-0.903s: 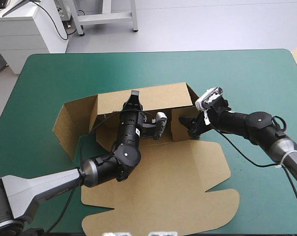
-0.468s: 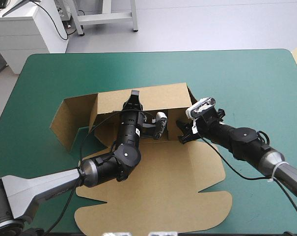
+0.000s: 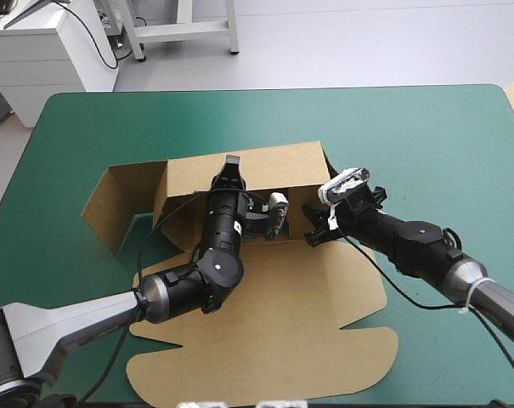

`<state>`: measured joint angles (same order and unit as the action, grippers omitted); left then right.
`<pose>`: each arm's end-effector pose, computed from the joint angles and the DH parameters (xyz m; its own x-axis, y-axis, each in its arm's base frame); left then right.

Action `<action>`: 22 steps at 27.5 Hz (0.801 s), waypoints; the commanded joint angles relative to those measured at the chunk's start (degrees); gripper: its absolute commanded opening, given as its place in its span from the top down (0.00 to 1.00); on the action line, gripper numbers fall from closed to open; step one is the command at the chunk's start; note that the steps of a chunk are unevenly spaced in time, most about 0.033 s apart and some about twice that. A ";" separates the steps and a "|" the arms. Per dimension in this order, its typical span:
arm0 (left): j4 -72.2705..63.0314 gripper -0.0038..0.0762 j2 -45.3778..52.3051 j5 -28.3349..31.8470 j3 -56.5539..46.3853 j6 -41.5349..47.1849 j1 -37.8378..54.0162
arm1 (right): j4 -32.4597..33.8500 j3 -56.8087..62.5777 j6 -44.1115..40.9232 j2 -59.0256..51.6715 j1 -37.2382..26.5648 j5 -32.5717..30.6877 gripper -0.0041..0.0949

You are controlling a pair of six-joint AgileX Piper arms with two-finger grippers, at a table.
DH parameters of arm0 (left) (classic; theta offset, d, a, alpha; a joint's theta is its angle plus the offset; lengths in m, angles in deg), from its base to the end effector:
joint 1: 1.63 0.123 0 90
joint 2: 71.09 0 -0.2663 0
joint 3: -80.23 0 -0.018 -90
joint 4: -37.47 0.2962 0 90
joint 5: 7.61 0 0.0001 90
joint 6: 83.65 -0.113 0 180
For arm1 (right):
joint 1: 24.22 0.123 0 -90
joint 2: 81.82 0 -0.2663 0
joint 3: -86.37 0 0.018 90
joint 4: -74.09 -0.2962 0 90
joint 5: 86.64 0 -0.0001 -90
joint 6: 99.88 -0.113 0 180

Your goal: Fold the box

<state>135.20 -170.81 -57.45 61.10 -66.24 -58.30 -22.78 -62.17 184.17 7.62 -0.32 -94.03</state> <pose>0.2817 -0.2725 0.2334 0.1355 0.9770 0.1647 0.2000 -0.1898 0.9612 0.3213 0.1583 0.1966 -0.3914 -0.3080 -0.8672 -0.5557 0.8302 -0.0440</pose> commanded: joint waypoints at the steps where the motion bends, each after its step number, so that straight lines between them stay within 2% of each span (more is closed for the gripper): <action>1: 4.46 0.96 2.15 -0.27 1.33 0.22 -0.39 | -2.34 -3.98 0.83 -1.14 -0.02 -1.28 0.97; 10: 4.68 0.96 2.15 -0.40 1.33 1.39 -0.39 | -3.38 -5.40 0.88 -1.14 -0.02 -1.65 0.98; 13: 4.68 0.96 2.15 -0.40 1.33 1.39 -0.39 | -0.41 -5.40 1.98 -1.04 -0.02 -3.83 0.95; 16: 4.68 0.96 2.15 -0.40 1.33 1.39 -0.39 | 0.64 -5.40 1.98 -1.04 -0.02 -6.42 0.80; 17: 4.68 0.96 2.15 -0.40 1.33 1.39 -0.39 | 0.64 -5.40 1.64 -1.04 -0.02 -6.60 0.72; 18: 4.68 0.96 2.15 -0.40 1.33 1.39 -0.39 | 0.64 -5.40 0.79 -1.04 -0.02 -6.60 0.62; 19: 4.68 0.96 2.15 -0.40 1.33 1.39 -0.39 | 0.79 -5.40 -1.62 -1.04 -0.02 -5.93 0.40; 20: 4.68 0.96 2.15 -0.40 1.33 1.39 -0.39 | 1.73 -5.40 -3.16 -1.04 -0.02 -5.70 0.31; 21: 4.68 0.96 2.15 -0.40 1.33 1.39 -0.39 | 3.94 -5.40 -5.80 -1.04 -0.02 -5.46 0.14; 22: 4.68 0.96 2.15 -0.40 1.33 1.39 -0.39 | 5.22 -5.40 -7.10 -1.04 -0.02 -5.46 0.10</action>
<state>134.98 -170.81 -58.54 61.10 -64.48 -58.02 -19.60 -65.09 180.32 8.68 -0.44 -97.07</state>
